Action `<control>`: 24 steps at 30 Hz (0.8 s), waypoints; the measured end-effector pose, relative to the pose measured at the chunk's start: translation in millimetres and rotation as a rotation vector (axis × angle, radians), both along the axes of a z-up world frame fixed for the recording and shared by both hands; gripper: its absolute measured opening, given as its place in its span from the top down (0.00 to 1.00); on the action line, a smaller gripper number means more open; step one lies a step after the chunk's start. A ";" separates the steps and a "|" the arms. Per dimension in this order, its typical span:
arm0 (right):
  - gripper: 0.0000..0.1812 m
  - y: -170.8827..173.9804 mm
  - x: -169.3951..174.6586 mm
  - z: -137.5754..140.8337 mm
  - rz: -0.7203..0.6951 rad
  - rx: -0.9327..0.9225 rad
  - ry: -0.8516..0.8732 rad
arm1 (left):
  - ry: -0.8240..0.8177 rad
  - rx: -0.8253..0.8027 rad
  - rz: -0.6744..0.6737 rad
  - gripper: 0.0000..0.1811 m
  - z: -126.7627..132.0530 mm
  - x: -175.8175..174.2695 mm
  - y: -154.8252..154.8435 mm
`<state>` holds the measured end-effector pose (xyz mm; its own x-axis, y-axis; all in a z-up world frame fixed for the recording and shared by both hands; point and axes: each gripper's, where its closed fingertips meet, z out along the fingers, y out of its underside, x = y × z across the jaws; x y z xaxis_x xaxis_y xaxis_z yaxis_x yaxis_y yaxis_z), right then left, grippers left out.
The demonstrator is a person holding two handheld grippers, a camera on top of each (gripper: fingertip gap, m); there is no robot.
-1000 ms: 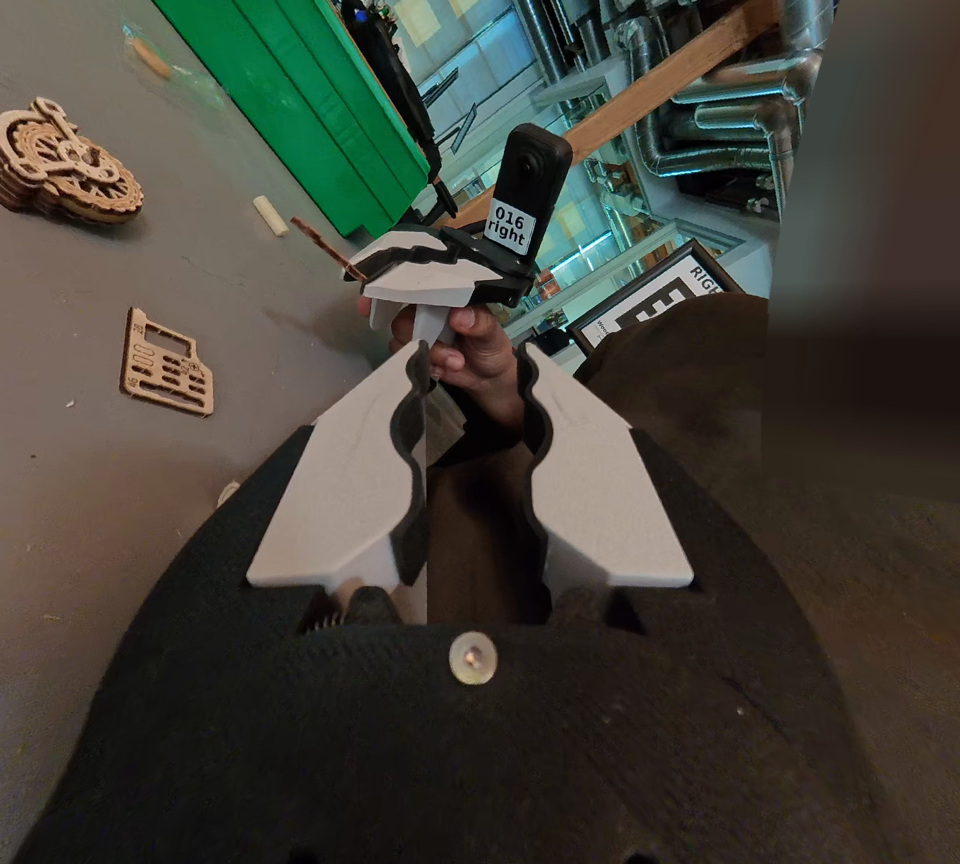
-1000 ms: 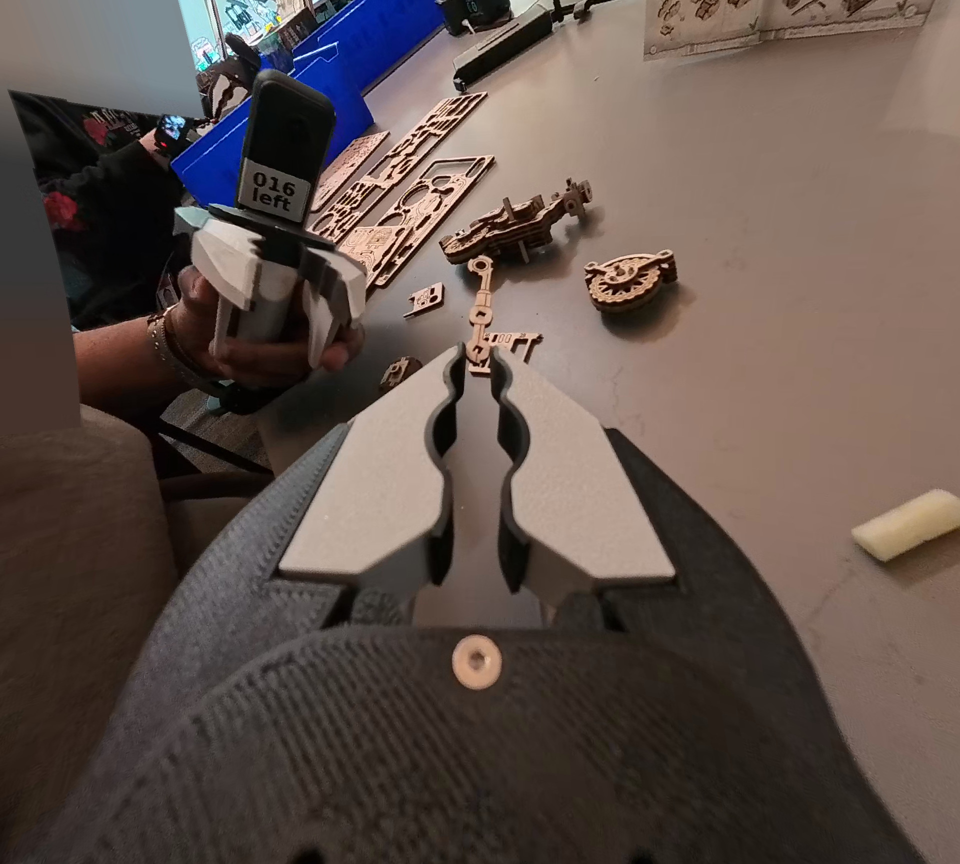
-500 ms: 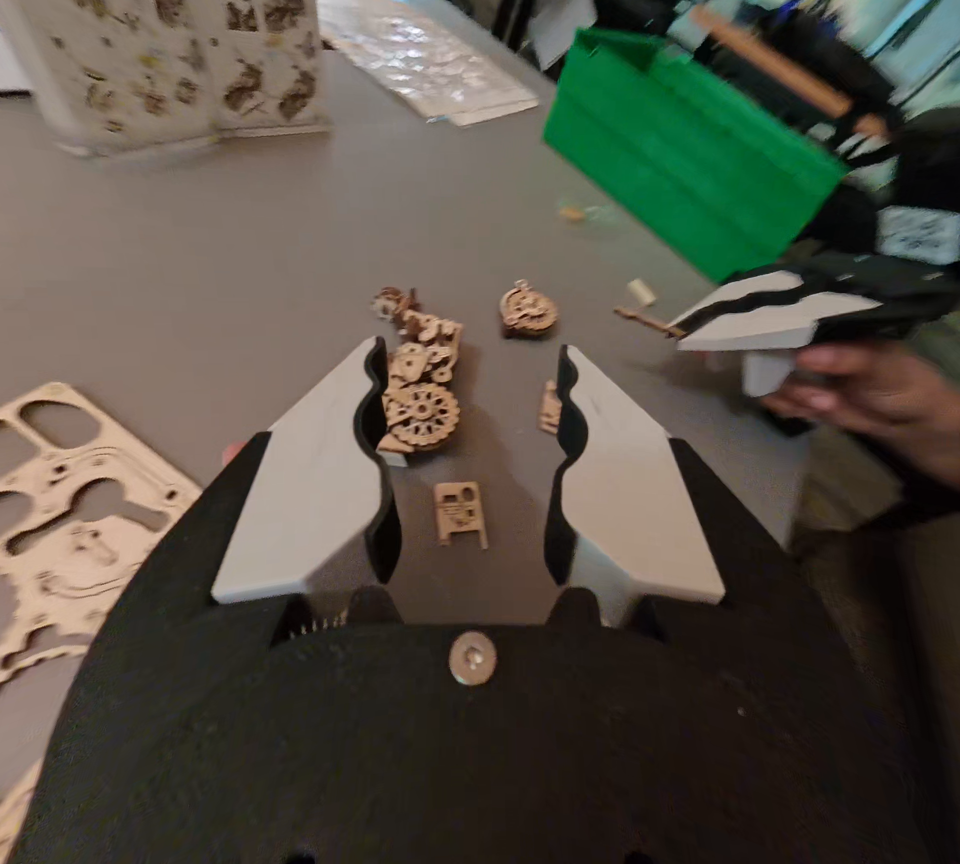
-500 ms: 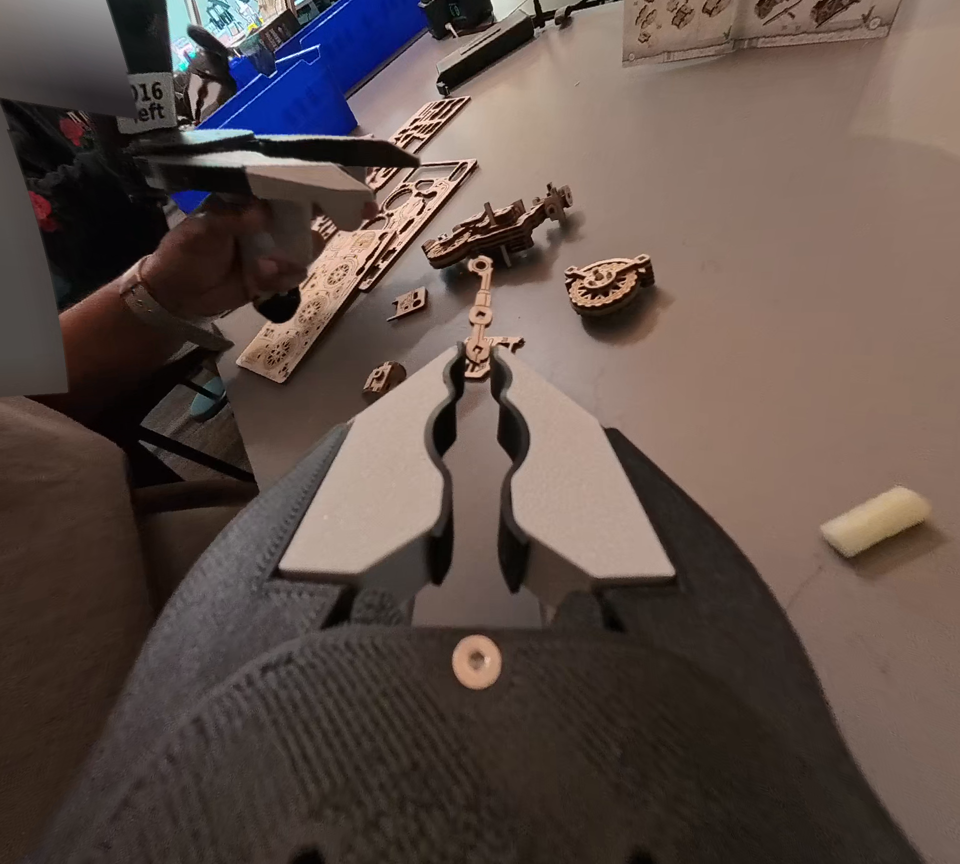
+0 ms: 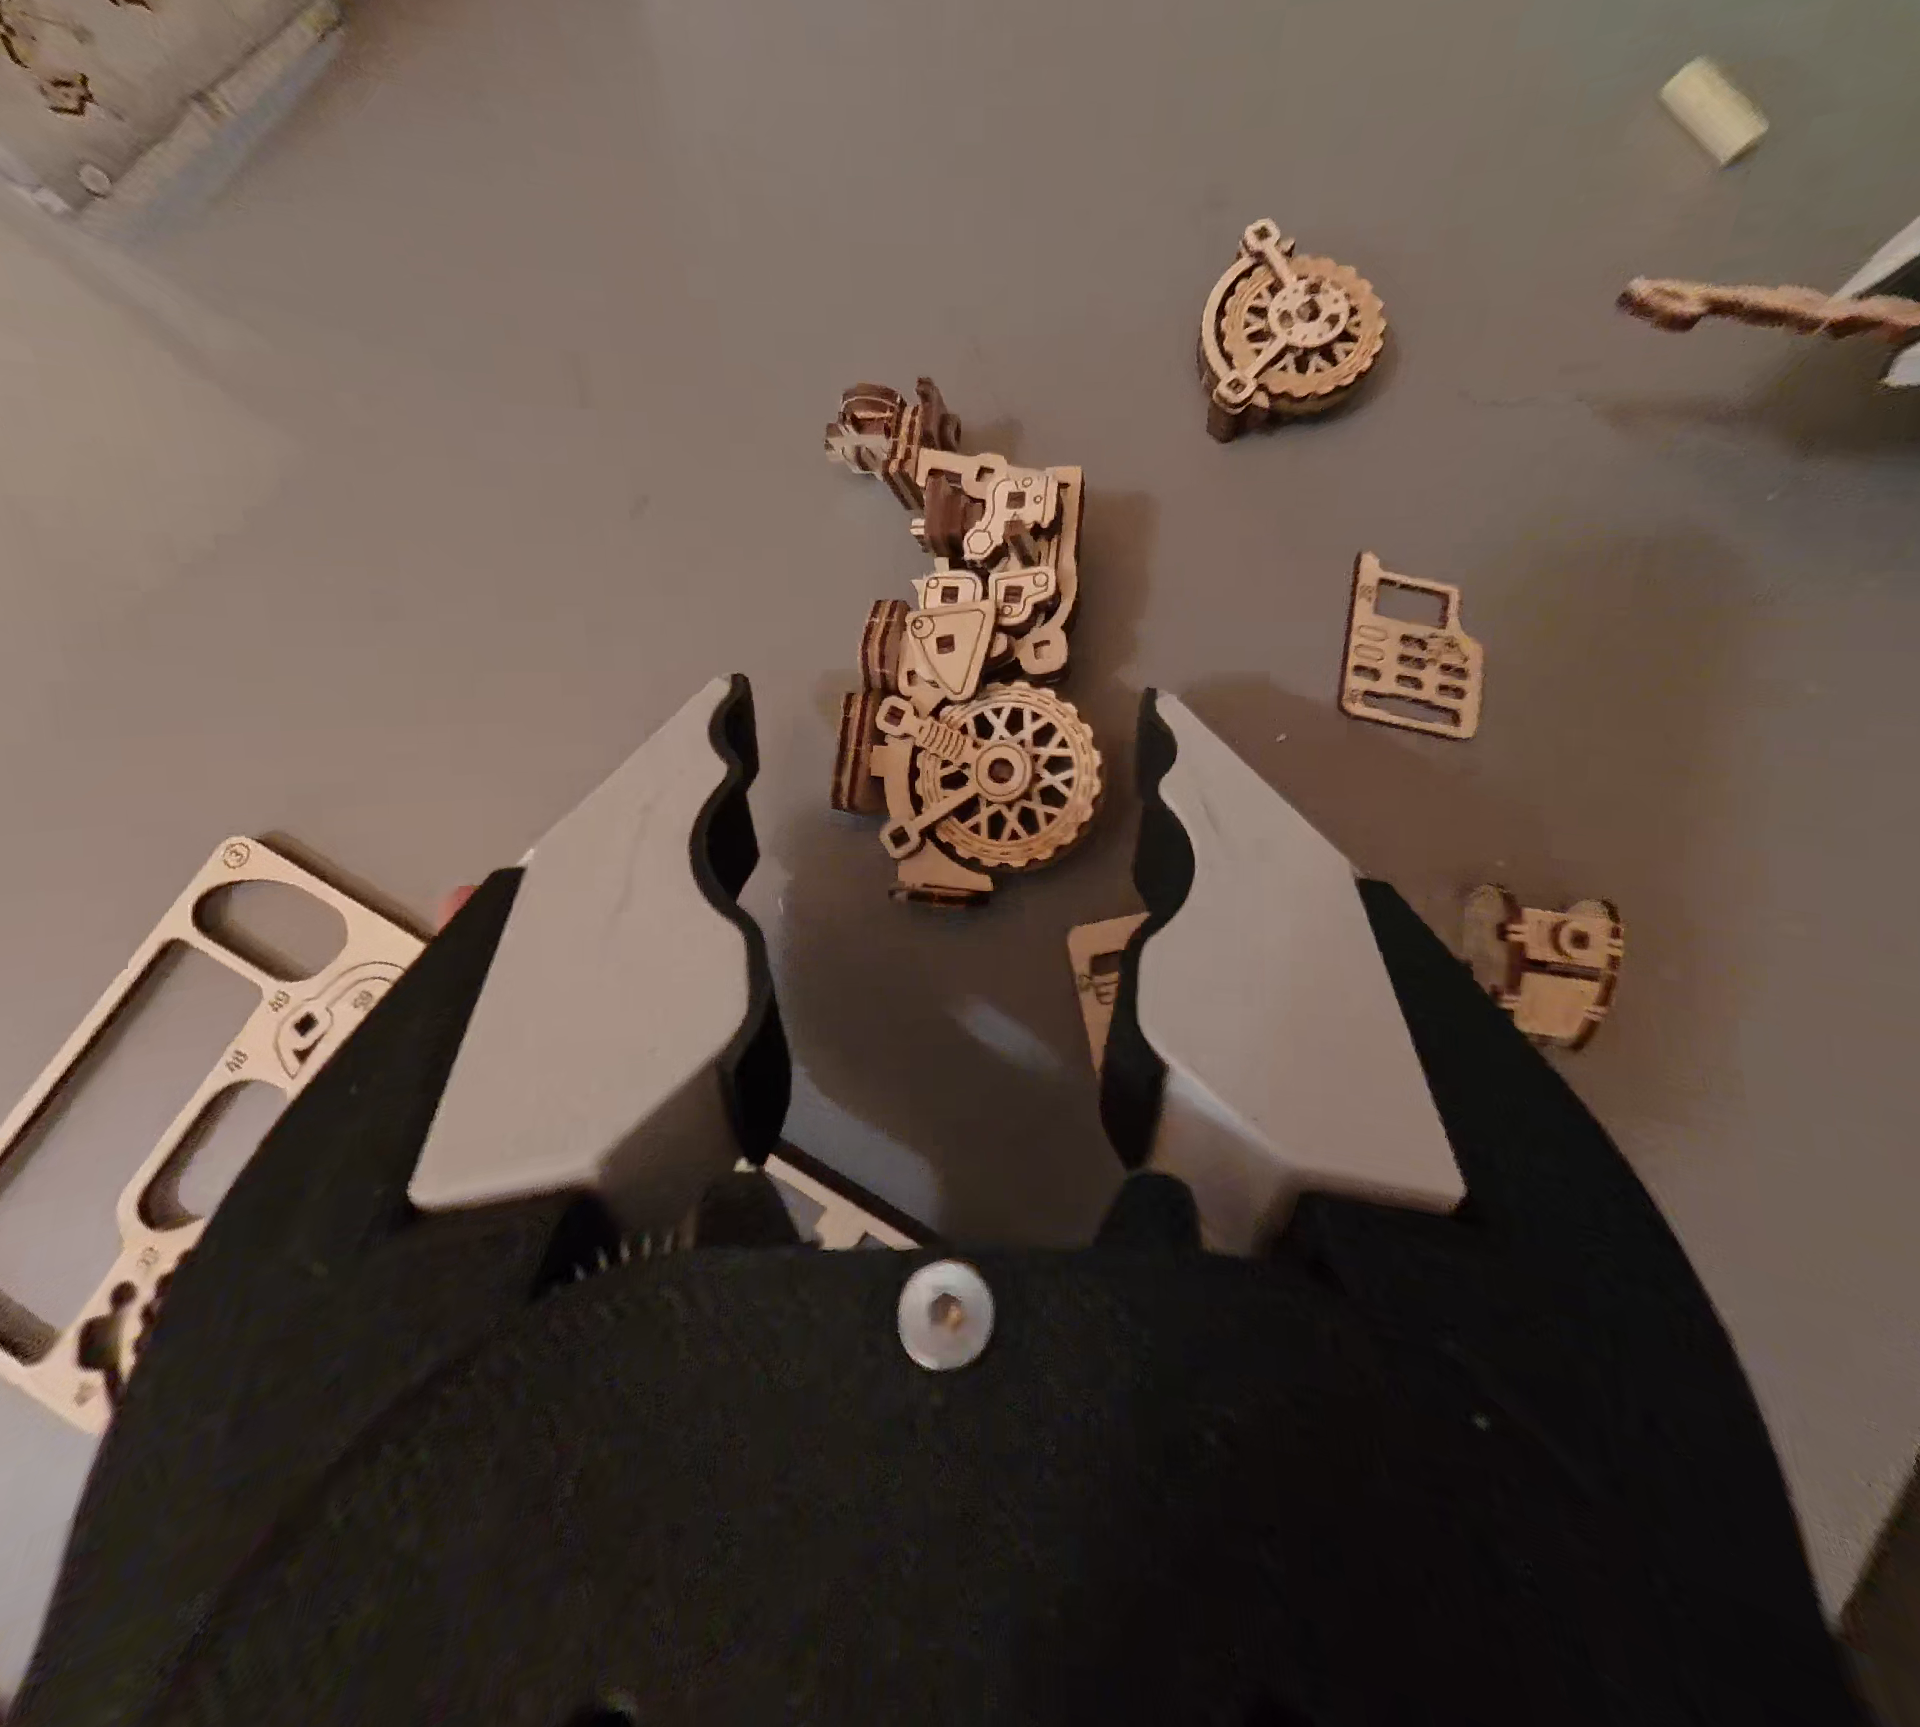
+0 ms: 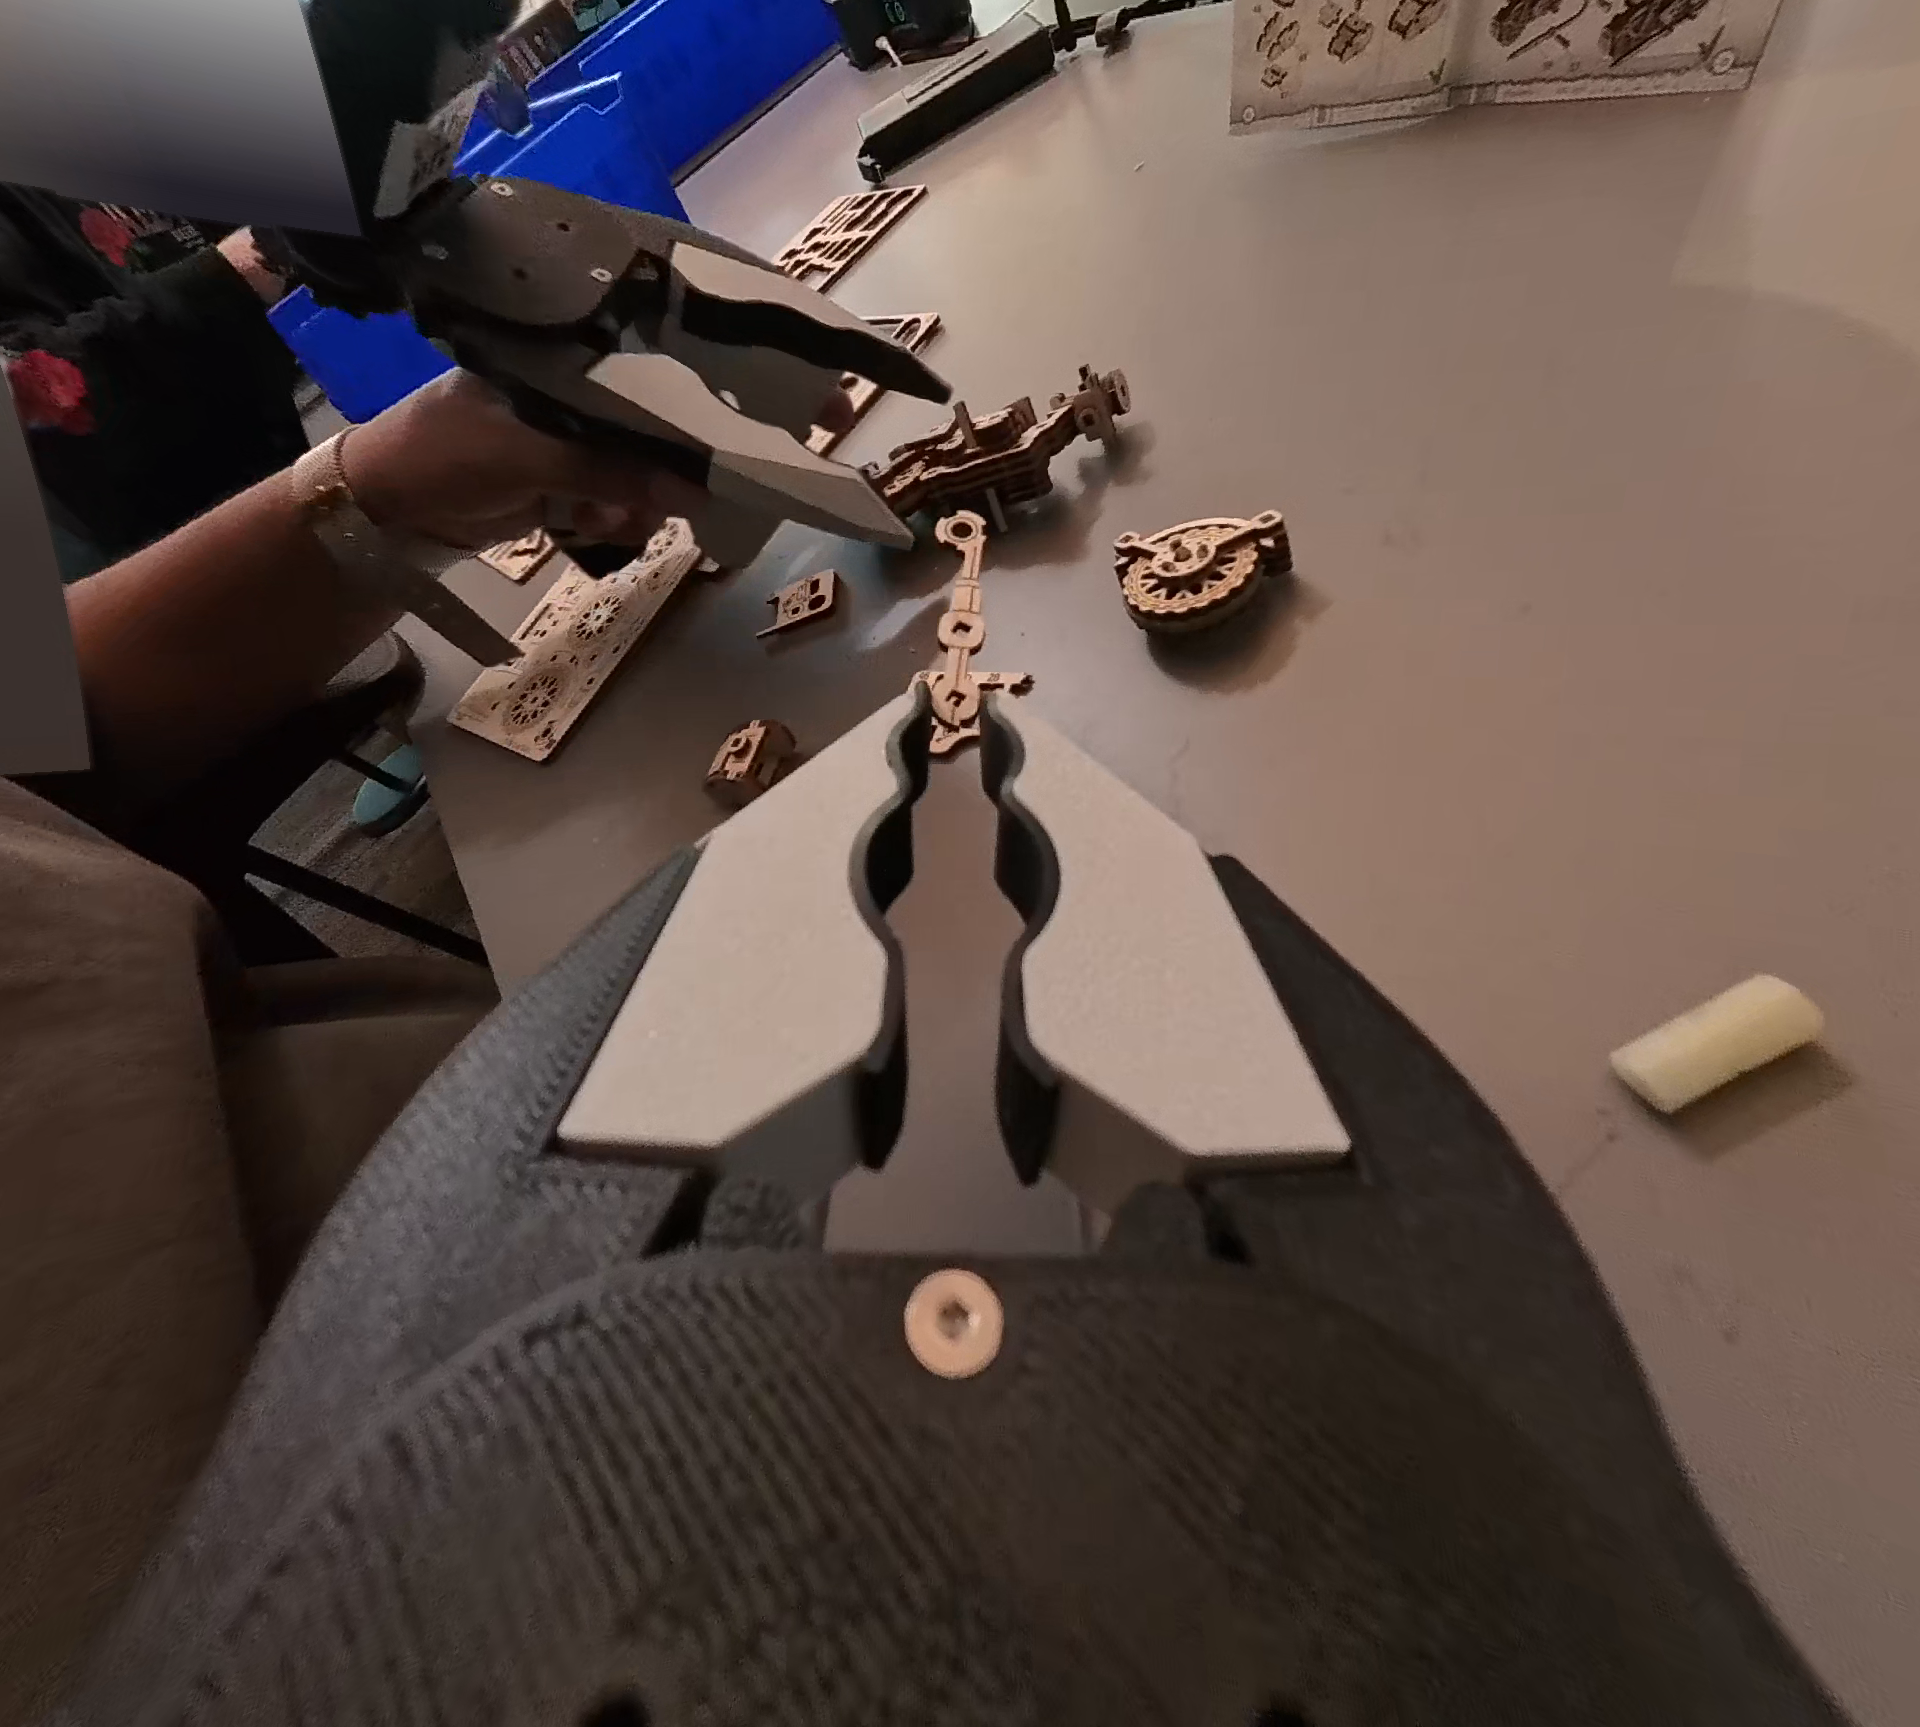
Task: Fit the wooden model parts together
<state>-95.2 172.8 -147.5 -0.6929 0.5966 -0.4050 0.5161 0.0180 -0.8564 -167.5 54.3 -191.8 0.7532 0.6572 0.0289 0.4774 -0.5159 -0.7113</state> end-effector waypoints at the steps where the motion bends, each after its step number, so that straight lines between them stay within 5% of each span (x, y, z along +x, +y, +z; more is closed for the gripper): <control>1: 0.96 -0.3 0.1 -0.3 0.001 0.002 -0.001 | 0.010 -0.020 -0.006 0.61 -2.2 -1.0 0.0; 11: 0.96 -3.6 2.5 -0.9 0.015 0.015 0.007 | 0.069 -0.066 -0.061 0.72 -8.9 2.8 3.8; 24: 0.96 -6.5 1.5 0.2 -0.012 0.115 0.105 | 0.431 -0.207 -0.224 0.74 9.7 20.5 20.3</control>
